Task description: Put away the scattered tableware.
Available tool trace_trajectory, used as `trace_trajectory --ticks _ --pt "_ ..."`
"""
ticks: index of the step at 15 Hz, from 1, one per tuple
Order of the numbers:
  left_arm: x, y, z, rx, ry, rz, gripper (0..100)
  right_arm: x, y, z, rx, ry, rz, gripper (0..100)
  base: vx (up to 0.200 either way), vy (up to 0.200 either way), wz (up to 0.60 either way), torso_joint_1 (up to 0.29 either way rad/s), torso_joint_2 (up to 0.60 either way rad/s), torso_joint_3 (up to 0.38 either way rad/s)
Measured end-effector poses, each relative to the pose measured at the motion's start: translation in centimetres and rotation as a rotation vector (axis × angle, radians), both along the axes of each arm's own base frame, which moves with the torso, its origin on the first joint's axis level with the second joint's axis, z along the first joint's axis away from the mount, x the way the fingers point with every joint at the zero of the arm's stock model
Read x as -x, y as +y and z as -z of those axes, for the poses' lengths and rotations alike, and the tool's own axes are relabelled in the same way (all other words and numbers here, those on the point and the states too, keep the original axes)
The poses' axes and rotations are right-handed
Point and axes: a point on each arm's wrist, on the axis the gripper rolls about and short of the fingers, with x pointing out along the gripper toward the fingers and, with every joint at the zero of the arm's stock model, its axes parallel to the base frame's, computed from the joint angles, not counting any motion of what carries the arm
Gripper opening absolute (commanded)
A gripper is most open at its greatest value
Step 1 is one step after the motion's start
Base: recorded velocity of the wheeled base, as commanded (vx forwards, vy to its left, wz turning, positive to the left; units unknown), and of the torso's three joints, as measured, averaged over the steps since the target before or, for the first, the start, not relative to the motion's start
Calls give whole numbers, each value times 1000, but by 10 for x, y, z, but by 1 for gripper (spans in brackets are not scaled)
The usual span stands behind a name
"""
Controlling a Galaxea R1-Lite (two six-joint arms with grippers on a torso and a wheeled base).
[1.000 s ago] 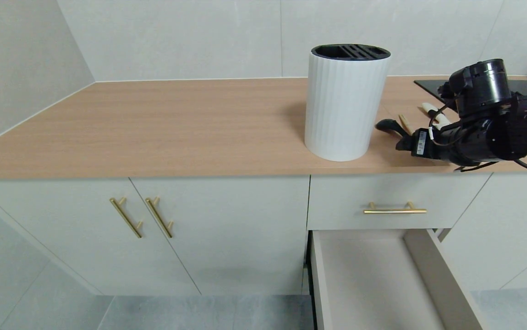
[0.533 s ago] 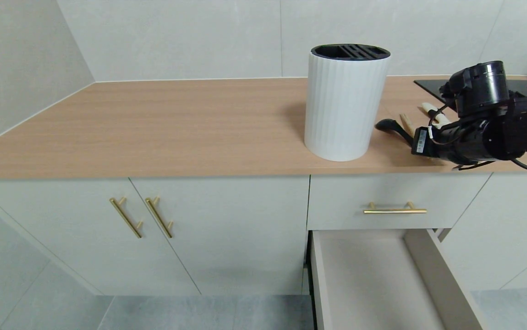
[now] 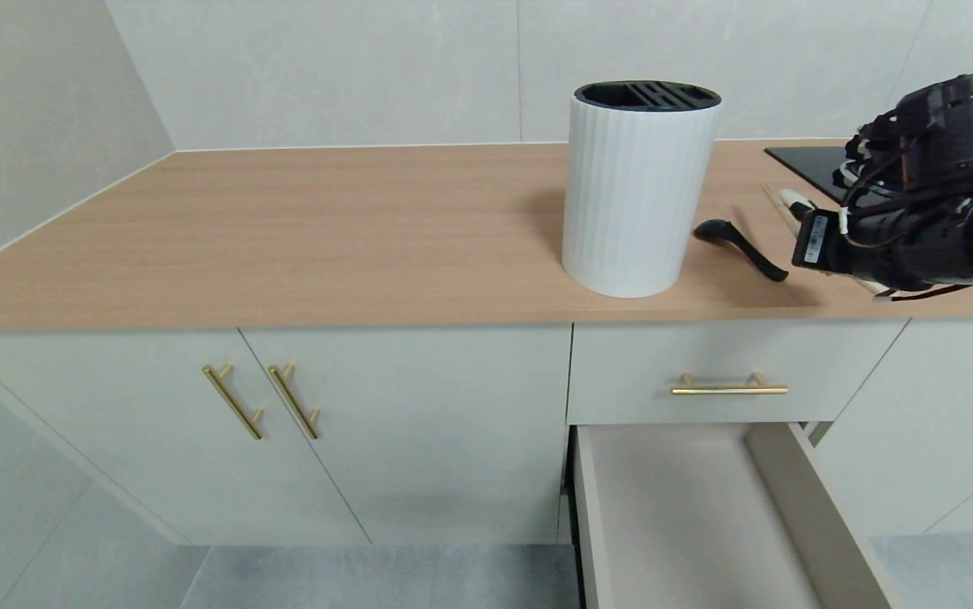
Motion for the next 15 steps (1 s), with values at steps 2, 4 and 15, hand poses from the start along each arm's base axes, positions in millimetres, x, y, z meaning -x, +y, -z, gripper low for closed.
trace_trajectory --ticks 2,4,15 --pt "0 0 0 0 0 0 100 23 -6 -9 -11 -22 -12 0 0 0 0 0 0 0" --pt "0 0 0 0 0 0 100 49 -13 -15 -30 -44 -43 0 0 0 0 0 0 0" --pt "0 0 0 0 0 0 100 187 -38 -3 -93 172 -629 0 0 0 0 0 0 0"
